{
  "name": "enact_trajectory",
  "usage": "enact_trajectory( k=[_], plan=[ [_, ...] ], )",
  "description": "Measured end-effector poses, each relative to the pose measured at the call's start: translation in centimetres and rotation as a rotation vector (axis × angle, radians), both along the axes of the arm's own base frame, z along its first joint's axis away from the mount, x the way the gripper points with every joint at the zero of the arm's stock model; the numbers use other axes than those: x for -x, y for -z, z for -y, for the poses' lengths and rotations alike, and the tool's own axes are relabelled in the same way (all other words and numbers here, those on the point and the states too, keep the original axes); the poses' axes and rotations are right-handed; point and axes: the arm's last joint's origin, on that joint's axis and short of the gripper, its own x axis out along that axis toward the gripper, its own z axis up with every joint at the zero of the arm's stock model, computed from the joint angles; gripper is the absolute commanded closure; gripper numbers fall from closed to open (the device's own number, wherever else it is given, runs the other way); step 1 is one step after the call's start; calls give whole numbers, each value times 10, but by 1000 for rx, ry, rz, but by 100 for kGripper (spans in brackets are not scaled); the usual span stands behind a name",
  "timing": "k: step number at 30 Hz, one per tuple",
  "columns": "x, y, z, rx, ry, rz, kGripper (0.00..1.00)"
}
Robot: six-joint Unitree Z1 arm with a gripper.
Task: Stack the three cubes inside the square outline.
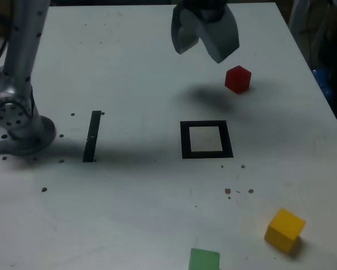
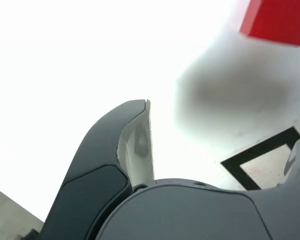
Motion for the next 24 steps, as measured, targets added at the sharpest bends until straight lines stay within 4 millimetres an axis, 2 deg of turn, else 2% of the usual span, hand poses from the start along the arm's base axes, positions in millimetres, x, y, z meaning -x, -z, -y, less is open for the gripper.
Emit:
enact_trajectory(
  k=[11,17,21,24],
  plan=[
    [-52,26,-16,14,64,-27,4],
    [-66,36,-26,18,72,-37,5],
    [-77,54,-30,32,76,-70,7],
    [-81,56,-30,40,76,-66,9]
  ],
)
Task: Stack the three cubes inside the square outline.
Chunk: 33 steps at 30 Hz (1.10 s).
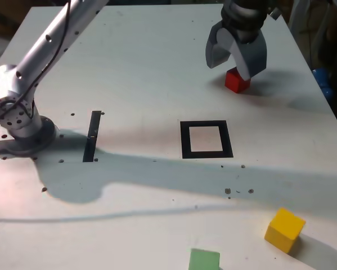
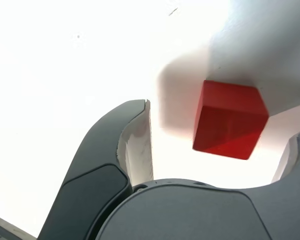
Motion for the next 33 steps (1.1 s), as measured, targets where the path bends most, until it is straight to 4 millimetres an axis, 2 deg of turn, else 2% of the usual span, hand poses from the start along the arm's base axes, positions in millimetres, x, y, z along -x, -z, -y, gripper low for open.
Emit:
enact_trajectory(
  k=[7,10,15,17,33],
  plan=[
    [-8,10,3,12,-1,-2,20],
    [-12,12,7,9,-6,3,31],
    [-17,23,13,6,-11,-13,57],
    [-19,23,16,3,-6,-10,64],
    [-18,26,20,15,-21,-19,65]
  ],
)
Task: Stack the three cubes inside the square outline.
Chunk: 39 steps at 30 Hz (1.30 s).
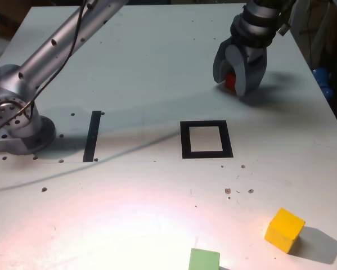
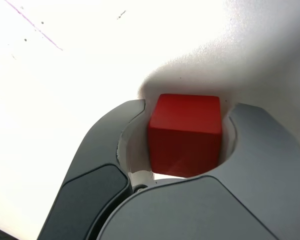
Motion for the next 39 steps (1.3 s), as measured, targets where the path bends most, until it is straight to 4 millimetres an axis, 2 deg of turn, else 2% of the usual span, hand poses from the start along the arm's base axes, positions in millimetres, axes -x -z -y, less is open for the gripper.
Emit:
enact_trajectory(
  k=[8,15,28,33,39],
  plan=[
    [6,-2,2,-1,-57,2,66],
    [30,-31,15,-33,-207,60,66],
    [69,-55,73,-26,-469,68,66],
    [80,-52,96,-4,-584,42,66],
    [83,-50,127,23,-654,26,66]
  ],
)
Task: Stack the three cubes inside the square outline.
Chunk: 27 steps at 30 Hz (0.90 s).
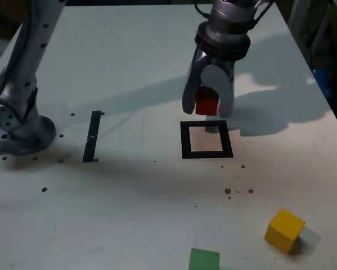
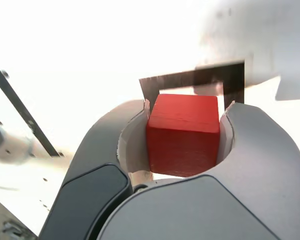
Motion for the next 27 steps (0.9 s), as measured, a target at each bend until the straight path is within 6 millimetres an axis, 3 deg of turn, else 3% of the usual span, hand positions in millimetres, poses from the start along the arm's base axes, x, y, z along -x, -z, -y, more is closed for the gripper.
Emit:
enact_trajectory(
  k=[6,25,27],
  plan=[
    [2,5,17,26,-36,-10,66],
    [4,34,20,51,-69,-22,66],
    [4,35,20,51,-69,-21,62]
  ],
)
